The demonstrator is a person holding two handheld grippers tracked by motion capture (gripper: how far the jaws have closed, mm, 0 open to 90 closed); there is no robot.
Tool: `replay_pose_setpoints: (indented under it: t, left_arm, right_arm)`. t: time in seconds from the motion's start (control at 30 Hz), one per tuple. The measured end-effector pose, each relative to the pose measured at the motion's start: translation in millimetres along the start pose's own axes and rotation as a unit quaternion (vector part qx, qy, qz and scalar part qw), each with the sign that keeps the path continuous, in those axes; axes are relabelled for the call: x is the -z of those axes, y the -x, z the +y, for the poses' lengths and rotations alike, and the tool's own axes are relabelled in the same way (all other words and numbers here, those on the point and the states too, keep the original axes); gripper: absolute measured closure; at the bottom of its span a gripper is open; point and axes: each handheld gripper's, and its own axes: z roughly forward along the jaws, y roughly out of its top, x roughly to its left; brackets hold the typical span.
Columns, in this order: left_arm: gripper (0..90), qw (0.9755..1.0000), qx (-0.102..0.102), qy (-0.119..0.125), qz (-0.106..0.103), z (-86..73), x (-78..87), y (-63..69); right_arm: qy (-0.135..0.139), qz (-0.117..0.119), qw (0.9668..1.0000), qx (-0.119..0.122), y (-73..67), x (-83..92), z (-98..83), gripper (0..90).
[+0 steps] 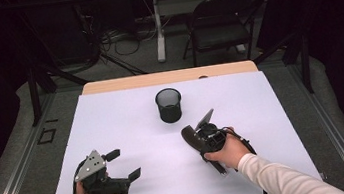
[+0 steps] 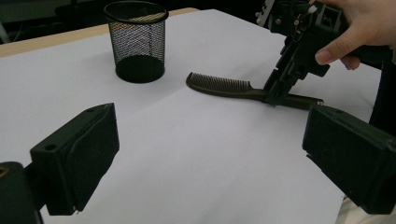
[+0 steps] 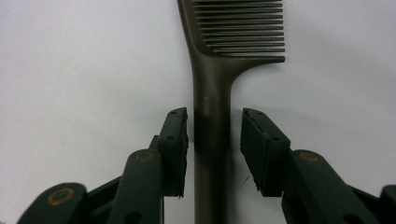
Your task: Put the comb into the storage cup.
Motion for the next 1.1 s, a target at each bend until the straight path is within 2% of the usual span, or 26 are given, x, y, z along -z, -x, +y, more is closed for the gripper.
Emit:
replay_pose_setpoints:
  t: [0.17, 0.57, 1.1]
  left_arm:
    - [4.2, 1.0, 0.001, -0.001, 0.001, -0.1, 0.0, 0.0]
    - [4.3, 1.0, 0.001, -0.002, 0.002, -0.4, -0.2, -0.3]
    - [4.4, 1.0, 0.001, -0.003, 0.002, -1.0, -0.6, -0.9]
  right_arm:
    - [0.005, 0.005, 0.9999, -0.007, -0.1, -1.6, -0.3, 65.1]
    - [-0.001, 0.004, 0.9997, -0.022, 0.1, -2.8, -0.5, 70.5]
    - [-0.001, 0.008, 0.9998, -0.02, 0.8, -3.5, -0.5, 72.6]
